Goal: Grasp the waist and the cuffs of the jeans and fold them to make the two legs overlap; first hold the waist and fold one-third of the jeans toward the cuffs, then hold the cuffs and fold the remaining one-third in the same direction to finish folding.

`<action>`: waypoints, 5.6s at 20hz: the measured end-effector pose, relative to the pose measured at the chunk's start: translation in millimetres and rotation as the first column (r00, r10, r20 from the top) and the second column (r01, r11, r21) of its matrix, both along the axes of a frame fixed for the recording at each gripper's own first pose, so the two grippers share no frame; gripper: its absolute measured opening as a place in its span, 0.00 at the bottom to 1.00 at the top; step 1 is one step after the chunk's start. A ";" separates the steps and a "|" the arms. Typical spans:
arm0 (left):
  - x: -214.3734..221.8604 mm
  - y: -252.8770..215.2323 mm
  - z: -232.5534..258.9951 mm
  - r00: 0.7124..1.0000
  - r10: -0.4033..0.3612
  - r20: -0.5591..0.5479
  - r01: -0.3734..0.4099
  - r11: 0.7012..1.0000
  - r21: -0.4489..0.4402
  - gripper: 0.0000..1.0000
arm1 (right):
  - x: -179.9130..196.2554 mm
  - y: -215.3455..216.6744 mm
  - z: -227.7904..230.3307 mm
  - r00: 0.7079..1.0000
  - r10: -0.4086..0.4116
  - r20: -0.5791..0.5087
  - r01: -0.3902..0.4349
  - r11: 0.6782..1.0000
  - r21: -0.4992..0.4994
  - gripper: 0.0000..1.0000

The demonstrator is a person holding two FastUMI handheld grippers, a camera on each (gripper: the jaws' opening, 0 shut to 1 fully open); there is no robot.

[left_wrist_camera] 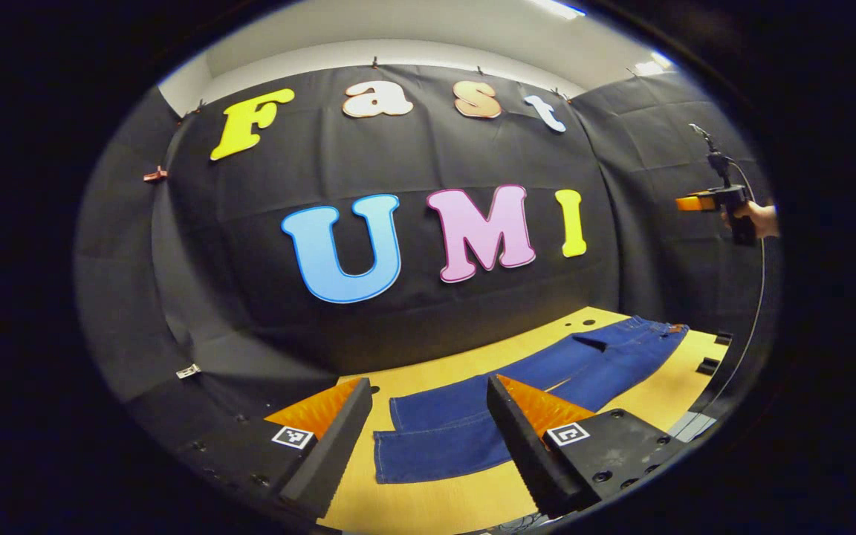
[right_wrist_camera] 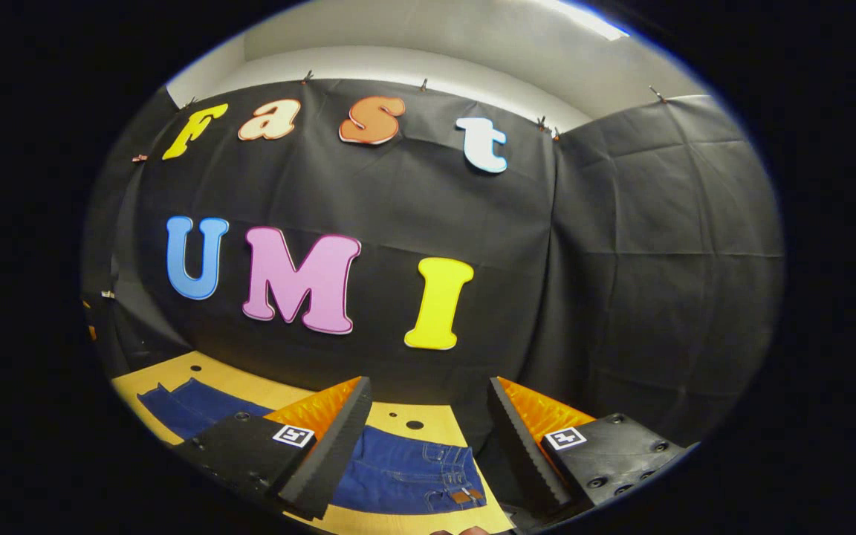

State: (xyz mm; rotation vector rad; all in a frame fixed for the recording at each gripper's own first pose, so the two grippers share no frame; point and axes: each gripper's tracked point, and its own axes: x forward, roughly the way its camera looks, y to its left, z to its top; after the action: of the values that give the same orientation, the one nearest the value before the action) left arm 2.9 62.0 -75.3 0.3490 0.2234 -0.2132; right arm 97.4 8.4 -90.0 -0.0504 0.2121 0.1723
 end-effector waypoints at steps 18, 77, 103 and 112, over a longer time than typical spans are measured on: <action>85.8 33.4 -288.9 0.535 -0.257 -0.805 0.704 0.662 0.257 0.98 | -71.1 12.3 -415.2 0.235 0.390 -0.890 -0.931 0.352 -0.092 0.97; 399.9 20.6 -156.4 0.872 0.176 -0.458 -0.227 0.972 -0.058 0.99 | 285.7 14.0 -342.8 0.638 -0.051 -0.768 0.438 0.845 0.307 0.97; 222.4 -29.0 -178.2 0.822 0.165 -0.545 -0.218 0.975 -0.033 0.99 | 214.4 -51.0 -437.3 0.491 -0.282 -0.824 0.764 0.594 0.251 0.13; 178.2 27.4 -160.8 0.828 0.178 -0.532 -0.290 0.948 -0.134 0.99 | 250.9 73.4 -262.0 0.788 -0.179 -0.589 0.495 0.753 0.434 0.12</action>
State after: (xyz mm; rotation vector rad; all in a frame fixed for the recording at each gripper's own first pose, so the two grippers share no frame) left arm 181.1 89.4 -236.2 0.0419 0.7685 -0.0789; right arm 348.3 81.8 -351.9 0.6545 0.7020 -0.1476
